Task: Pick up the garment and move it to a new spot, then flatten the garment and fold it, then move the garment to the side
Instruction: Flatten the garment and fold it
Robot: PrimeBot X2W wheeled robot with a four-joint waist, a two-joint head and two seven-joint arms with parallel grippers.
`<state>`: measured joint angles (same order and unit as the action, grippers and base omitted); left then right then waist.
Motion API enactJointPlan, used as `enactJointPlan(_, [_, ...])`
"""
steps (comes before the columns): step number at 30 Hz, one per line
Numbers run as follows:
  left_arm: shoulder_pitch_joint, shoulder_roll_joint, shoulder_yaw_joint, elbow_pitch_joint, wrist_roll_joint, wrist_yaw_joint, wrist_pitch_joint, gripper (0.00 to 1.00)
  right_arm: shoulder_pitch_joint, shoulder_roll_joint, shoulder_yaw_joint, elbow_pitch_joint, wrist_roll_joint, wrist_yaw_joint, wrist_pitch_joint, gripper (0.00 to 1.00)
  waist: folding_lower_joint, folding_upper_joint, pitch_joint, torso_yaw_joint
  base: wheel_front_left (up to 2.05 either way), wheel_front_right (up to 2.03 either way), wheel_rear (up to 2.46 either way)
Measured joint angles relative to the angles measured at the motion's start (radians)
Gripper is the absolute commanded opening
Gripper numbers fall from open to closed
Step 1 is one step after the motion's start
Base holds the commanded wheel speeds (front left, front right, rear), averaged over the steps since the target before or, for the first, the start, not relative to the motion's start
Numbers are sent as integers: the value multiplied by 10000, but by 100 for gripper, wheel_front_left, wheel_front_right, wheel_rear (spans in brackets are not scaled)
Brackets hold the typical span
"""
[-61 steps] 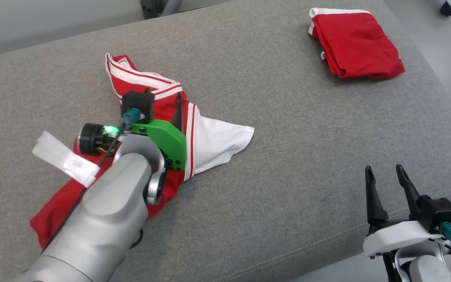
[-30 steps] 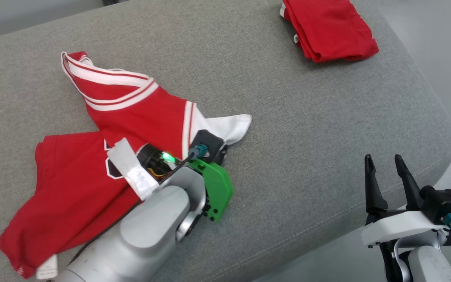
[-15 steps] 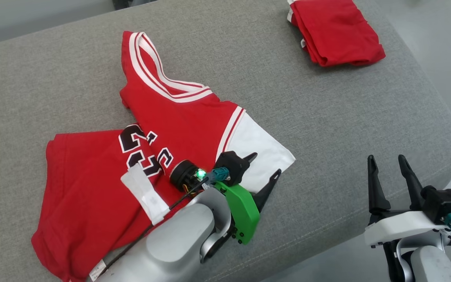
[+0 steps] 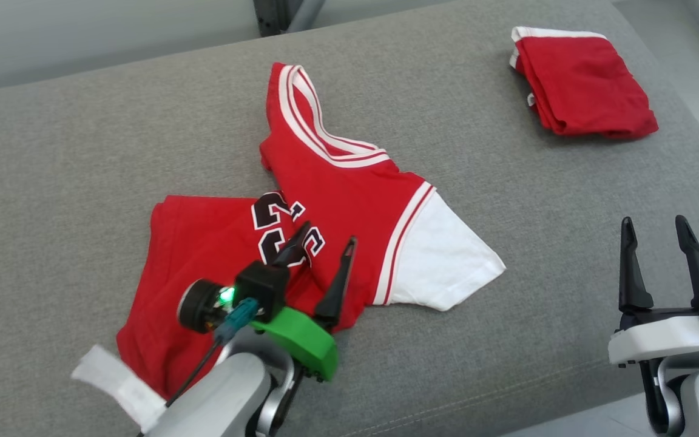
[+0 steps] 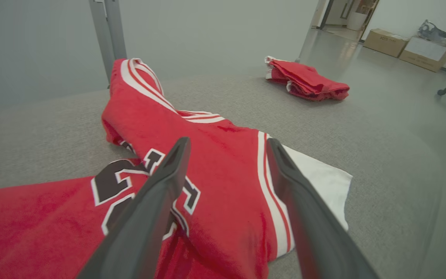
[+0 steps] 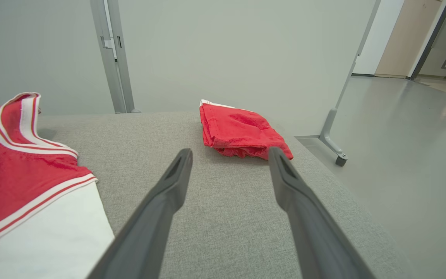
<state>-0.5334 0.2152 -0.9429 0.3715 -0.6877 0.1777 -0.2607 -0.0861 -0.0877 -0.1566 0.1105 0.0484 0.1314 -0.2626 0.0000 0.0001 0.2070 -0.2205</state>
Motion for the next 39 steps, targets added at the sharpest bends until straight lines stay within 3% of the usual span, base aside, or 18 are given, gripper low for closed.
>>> enactJointPlan(3, [950,598,915,-982,307,690,-17,100,30,-138,-171,-58,-59,0,-2,100,0,-1,-244,416,0,0,0])
enactJointPlan(6, [2133,1078,1693,-1689,738,1030,-13,100,190,-219,-261,6,-88,0,-2,100,0,0,-522,848,0,0,0])
enactJointPlan(13, [4571,1607,3473,-2481,1202,1216,-17,100,826,-224,-543,366,-173,0,-2,100,0,0,-1294,1784,0,0,0])
enactJointPlan(20, [5846,1603,4660,-2546,1480,665,-17,100,1198,-86,-840,546,-219,0,-2,100,0,-1,-1852,2686,0,0,0])
enactJointPlan(25, [6113,1229,5177,-2364,1799,201,-17,100,1352,-8,-888,629,-245,0,-2,100,0,-1,-2137,3106,0,0,0])
enactJointPlan(26, [6123,1068,5229,-2257,1918,-67,-17,100,1364,10,-855,639,-247,0,-2,100,0,0,-2222,3183,0,0,0])
enactJointPlan(33, [5627,299,4660,-1118,1956,-1072,56,100,1313,-56,-694,640,-255,0,-2,100,0,0,-2112,3019,0,0,0])
enactJointPlan(39, [4525,-299,4441,359,1850,-1346,217,100,1111,-184,-606,569,-242,0,-2,100,0,0,-1696,2749,0,0,0])
